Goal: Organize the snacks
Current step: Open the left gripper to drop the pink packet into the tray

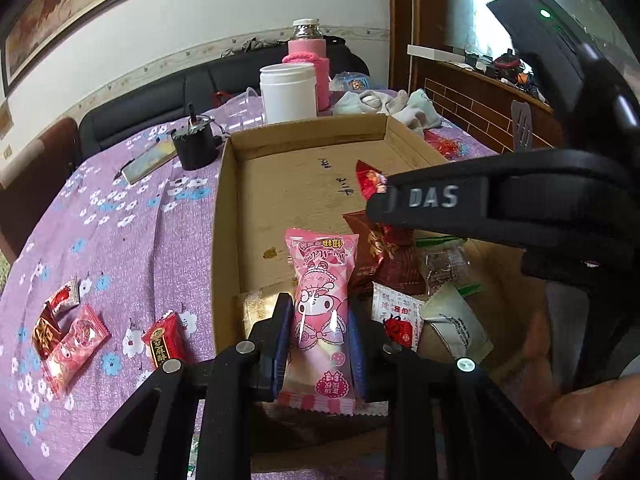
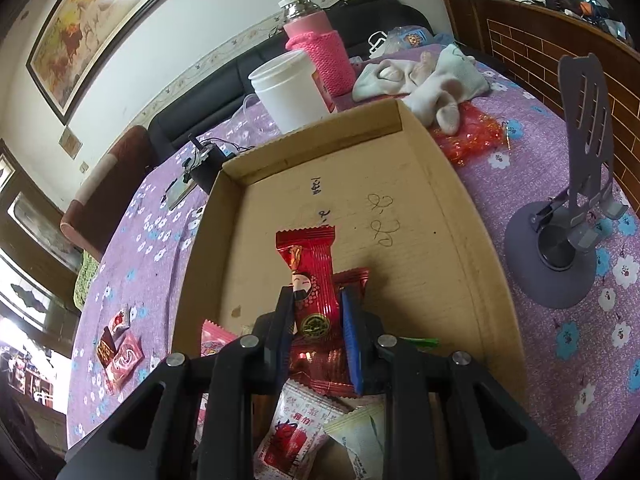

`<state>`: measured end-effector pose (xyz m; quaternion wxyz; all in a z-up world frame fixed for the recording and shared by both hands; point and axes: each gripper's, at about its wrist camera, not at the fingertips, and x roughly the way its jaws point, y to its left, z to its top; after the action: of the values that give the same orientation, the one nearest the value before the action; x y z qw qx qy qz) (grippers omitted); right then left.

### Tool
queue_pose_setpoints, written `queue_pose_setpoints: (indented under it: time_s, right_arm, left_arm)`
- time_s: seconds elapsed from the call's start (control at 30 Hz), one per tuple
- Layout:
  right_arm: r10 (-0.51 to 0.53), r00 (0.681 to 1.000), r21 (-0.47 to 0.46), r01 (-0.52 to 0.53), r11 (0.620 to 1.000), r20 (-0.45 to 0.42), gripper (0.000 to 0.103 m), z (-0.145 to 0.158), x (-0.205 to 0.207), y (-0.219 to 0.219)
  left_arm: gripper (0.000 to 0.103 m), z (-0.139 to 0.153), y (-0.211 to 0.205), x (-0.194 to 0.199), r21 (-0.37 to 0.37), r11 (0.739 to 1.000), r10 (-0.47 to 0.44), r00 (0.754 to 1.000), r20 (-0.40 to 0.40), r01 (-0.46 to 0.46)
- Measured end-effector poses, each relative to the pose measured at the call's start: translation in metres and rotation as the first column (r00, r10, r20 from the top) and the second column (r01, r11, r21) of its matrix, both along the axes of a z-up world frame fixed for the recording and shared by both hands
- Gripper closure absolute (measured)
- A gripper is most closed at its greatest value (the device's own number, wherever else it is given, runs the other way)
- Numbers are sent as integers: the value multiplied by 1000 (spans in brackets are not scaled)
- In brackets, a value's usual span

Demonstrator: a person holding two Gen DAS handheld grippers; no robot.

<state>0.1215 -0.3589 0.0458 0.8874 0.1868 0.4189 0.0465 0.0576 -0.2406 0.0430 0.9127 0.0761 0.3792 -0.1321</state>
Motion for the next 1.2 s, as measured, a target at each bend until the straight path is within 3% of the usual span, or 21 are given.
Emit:
queue_pose_setpoints:
  time_s: [0.2,0.97,1.1,1.2]
  right_arm:
    - [-2,1000,-3,2,1000,-1,81,-1,-1,0]
    - [-23,999,-18,23,1000,37,79,10,-6,-3]
    - [-41,998,0,41,999,55,79,15,-9,-9]
    - [-51,996,15,50,999,72,79,19,-12,-13]
  left_arm:
    - [77,-1,-5,-3,31,1000,-6,1000,25,5]
    - [76,4,-5,-10,22,1000,-13,998,64,12]
    - [51,9,-3,-14,12,1000,-10,996,90,9]
    - [50,15,-2,-20,10,1000,-10,992,125,9]
